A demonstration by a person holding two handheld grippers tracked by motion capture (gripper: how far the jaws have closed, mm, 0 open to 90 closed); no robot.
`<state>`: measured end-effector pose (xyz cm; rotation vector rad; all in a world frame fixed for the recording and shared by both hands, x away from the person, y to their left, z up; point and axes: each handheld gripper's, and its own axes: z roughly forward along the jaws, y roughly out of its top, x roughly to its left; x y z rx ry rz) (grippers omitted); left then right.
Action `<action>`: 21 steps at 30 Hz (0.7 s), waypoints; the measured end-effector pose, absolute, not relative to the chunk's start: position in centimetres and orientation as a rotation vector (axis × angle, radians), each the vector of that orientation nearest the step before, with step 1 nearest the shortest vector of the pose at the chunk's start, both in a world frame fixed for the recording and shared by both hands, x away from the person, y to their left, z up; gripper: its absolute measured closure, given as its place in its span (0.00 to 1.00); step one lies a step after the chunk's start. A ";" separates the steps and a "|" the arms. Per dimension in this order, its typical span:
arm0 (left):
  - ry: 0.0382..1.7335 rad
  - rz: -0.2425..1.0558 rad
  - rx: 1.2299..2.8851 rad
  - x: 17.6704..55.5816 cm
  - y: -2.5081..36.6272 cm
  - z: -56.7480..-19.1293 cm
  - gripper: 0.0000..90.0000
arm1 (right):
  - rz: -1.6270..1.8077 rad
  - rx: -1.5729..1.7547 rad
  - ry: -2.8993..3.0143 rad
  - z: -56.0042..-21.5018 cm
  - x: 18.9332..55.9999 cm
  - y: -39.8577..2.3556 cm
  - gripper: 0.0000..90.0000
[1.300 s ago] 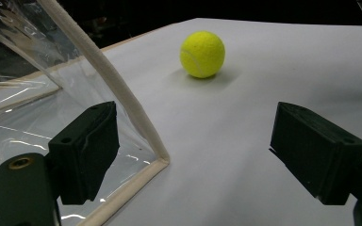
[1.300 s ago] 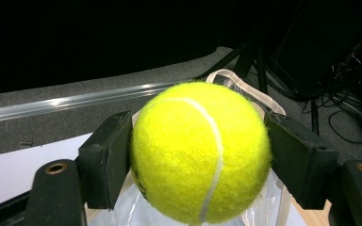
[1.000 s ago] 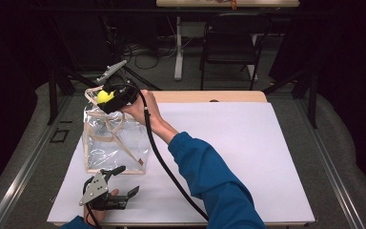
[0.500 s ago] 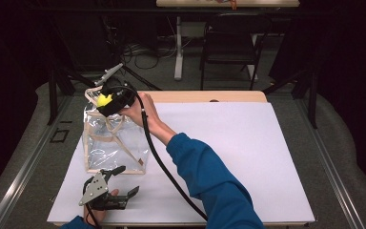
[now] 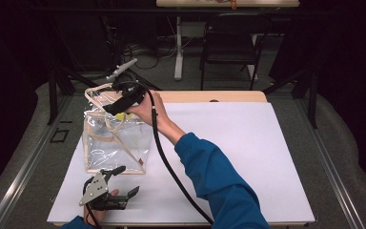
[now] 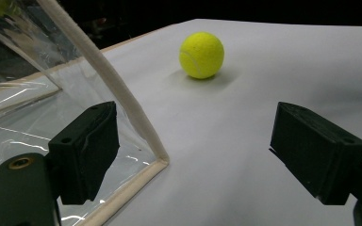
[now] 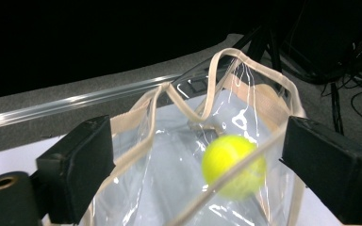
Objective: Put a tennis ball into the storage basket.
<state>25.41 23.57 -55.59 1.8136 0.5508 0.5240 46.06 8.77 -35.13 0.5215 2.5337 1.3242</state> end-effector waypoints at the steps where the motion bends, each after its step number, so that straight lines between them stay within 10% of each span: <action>1: 0.550 0.523 1.817 25.4 23.5 -55.6 0.18 | 1.319 0.520 2.538 -35.1 46.0 8.5 0.08; 21: 0.550 0.524 1.815 25.4 23.5 -55.6 0.18 | 1.298 0.519 2.595 -36.4 44.8 3.6 0.03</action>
